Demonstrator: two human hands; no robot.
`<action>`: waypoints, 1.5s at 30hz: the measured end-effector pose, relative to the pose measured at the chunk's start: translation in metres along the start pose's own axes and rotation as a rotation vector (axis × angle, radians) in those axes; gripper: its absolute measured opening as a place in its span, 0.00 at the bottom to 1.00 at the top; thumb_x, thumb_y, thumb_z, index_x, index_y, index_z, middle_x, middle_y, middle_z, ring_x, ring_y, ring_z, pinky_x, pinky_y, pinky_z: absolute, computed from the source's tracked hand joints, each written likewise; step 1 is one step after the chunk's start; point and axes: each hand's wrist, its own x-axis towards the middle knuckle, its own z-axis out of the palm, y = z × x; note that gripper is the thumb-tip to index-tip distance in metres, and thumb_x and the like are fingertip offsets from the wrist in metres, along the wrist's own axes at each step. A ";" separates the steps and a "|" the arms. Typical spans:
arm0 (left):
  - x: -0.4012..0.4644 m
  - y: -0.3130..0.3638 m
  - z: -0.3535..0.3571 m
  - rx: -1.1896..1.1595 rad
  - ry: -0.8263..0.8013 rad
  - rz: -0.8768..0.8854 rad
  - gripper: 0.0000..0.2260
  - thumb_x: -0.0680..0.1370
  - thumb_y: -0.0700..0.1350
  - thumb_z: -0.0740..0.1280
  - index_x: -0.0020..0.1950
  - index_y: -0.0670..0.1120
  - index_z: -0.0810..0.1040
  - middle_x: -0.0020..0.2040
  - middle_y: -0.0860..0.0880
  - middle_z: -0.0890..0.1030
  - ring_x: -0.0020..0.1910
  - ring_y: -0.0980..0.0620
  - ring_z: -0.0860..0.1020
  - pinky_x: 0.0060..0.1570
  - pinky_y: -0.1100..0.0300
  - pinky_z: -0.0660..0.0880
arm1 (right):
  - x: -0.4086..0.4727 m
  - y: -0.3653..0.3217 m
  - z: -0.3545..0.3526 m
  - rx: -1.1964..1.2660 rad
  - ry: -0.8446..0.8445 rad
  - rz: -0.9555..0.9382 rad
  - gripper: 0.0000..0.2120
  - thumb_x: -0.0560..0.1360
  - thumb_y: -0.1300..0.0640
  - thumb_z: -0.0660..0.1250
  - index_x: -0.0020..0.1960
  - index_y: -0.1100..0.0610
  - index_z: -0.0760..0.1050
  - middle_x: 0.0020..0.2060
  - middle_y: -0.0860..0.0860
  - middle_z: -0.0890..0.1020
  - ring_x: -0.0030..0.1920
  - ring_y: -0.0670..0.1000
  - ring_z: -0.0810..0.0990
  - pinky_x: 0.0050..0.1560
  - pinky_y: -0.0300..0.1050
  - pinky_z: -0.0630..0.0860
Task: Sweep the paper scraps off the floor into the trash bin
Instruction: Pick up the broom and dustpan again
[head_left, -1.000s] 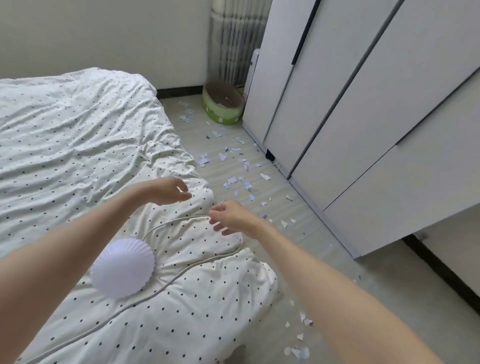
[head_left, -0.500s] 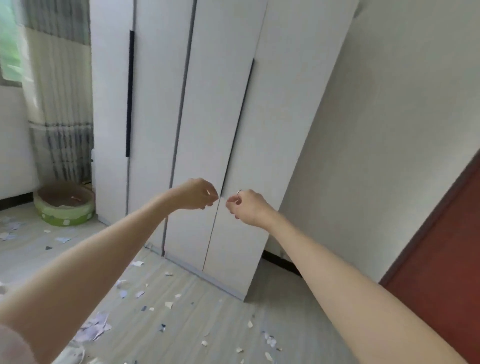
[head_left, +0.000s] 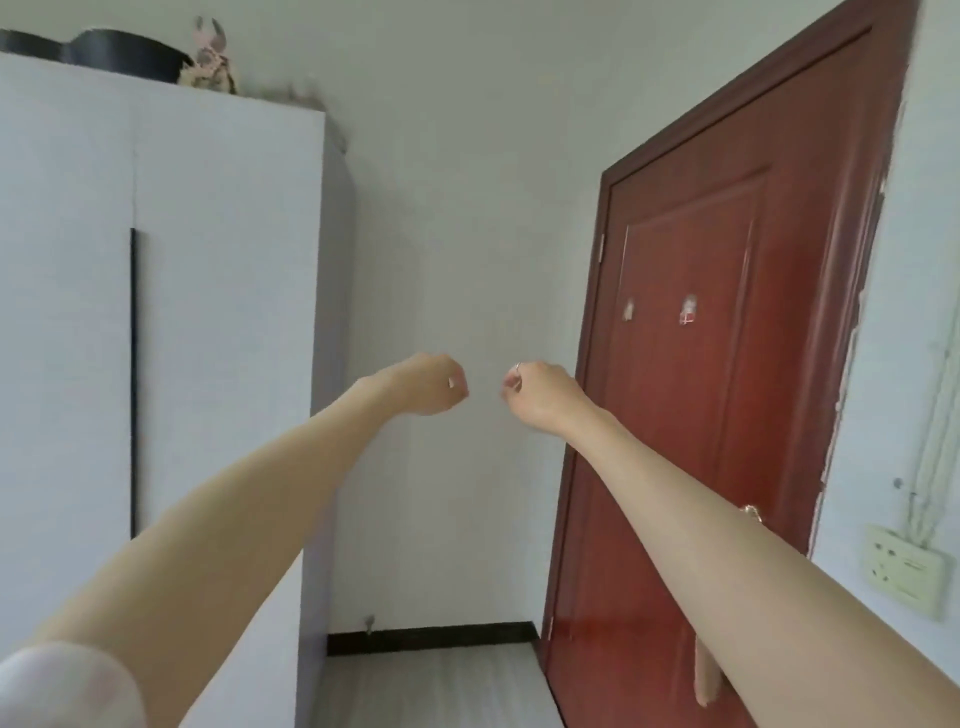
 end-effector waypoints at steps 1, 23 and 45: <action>0.014 0.010 0.000 0.034 0.013 0.038 0.13 0.79 0.42 0.57 0.57 0.46 0.79 0.55 0.49 0.81 0.54 0.47 0.78 0.52 0.60 0.73 | 0.002 0.010 -0.009 -0.003 0.021 0.024 0.14 0.78 0.57 0.57 0.59 0.59 0.76 0.57 0.55 0.80 0.58 0.57 0.78 0.59 0.49 0.75; 0.172 0.190 0.220 -0.059 -0.340 0.646 0.13 0.78 0.43 0.55 0.49 0.48 0.79 0.49 0.46 0.82 0.49 0.44 0.79 0.54 0.49 0.77 | -0.014 0.280 0.039 -0.027 0.141 0.637 0.13 0.80 0.53 0.58 0.59 0.54 0.77 0.56 0.54 0.80 0.57 0.56 0.79 0.57 0.47 0.74; -0.006 0.326 0.631 -0.174 -1.143 0.472 0.21 0.81 0.50 0.59 0.73 0.44 0.65 0.69 0.44 0.70 0.65 0.45 0.72 0.62 0.53 0.70 | -0.307 0.565 0.194 -0.751 -0.860 0.606 0.11 0.63 0.59 0.74 0.45 0.58 0.81 0.42 0.53 0.81 0.48 0.55 0.79 0.51 0.49 0.73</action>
